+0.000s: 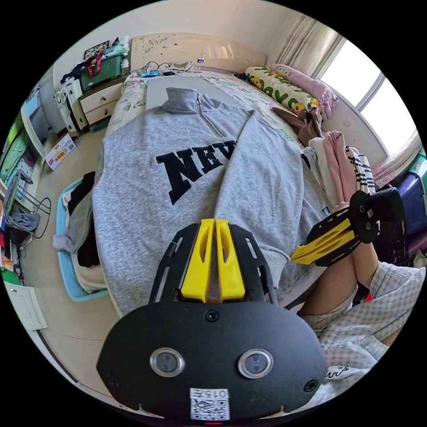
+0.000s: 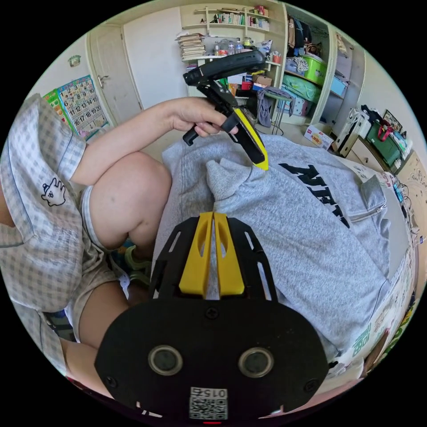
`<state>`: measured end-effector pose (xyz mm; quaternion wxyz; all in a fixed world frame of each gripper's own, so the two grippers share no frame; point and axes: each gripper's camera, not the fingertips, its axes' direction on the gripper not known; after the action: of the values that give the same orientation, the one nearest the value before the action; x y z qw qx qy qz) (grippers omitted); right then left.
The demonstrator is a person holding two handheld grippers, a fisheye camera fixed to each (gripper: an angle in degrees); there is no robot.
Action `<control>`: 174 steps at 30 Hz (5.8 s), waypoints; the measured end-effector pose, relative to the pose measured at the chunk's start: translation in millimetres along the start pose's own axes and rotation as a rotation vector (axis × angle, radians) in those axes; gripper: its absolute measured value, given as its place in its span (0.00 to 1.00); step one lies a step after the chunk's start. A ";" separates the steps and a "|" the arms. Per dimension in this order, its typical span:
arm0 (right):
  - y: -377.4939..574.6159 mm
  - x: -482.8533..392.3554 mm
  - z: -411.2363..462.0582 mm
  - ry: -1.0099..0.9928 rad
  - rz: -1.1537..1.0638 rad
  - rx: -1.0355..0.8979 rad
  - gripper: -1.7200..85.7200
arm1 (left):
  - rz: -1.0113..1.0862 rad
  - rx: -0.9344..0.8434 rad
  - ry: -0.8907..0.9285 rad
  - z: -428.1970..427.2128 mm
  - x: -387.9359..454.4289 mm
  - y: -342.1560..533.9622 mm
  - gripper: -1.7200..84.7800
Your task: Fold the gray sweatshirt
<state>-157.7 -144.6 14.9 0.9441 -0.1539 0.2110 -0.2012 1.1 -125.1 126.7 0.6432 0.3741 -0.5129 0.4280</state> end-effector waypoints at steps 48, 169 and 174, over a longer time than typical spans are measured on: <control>-50.4 38.3 99.9 0.022 0.153 -0.217 0.01 | -1.243 0.539 0.133 -48.3 -565.5 190.5 0.19; 22.4 -10.6 204.9 0.153 0.492 0.120 0.12 | 0.225 0.147 0.076 31.1 30.5 -14.2 0.09; -42.5 -23.6 246.7 0.090 0.291 -0.059 0.17 | 0.017 0.142 -0.538 32.4 -57.9 -6.5 0.10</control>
<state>-77.0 -120.4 251.9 0.9479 -0.1402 0.2790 -0.0625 -10.0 -166.9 75.9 0.4524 0.5143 -0.6370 0.3536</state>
